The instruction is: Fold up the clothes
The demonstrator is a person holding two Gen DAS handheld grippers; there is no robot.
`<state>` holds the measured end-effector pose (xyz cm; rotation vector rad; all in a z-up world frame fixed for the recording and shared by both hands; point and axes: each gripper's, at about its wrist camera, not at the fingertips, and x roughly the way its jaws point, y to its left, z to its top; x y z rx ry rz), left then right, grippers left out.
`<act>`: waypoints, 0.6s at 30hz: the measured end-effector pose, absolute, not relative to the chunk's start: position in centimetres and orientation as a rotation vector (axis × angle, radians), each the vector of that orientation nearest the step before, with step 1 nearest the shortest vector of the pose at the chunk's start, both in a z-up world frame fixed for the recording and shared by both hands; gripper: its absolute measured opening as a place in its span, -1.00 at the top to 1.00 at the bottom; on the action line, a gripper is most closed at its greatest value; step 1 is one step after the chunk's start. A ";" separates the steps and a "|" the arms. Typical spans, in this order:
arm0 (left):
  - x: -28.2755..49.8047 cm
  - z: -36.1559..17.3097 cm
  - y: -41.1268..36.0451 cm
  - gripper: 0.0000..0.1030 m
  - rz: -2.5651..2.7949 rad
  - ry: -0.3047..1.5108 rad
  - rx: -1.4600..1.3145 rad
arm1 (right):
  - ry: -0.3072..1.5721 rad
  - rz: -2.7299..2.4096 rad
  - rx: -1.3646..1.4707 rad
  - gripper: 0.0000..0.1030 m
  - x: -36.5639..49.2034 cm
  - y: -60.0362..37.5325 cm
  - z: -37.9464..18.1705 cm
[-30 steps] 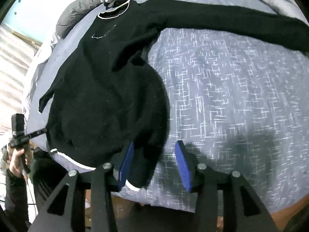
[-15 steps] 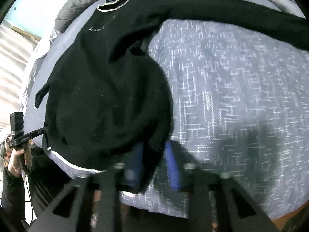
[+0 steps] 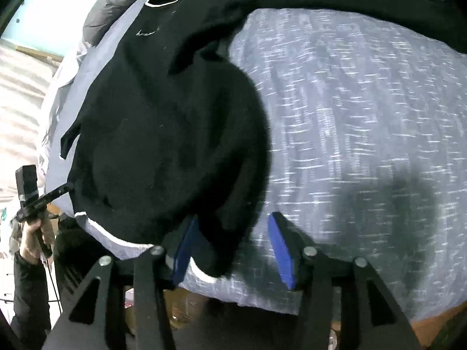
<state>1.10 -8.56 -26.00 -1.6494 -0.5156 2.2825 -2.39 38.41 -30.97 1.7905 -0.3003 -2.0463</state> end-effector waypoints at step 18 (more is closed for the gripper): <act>1.9 -23.0 -9.5 0.93 2.311 -0.424 -1.610 | -0.129 -2.125 1.712 0.91 -0.2 39.9 -26.4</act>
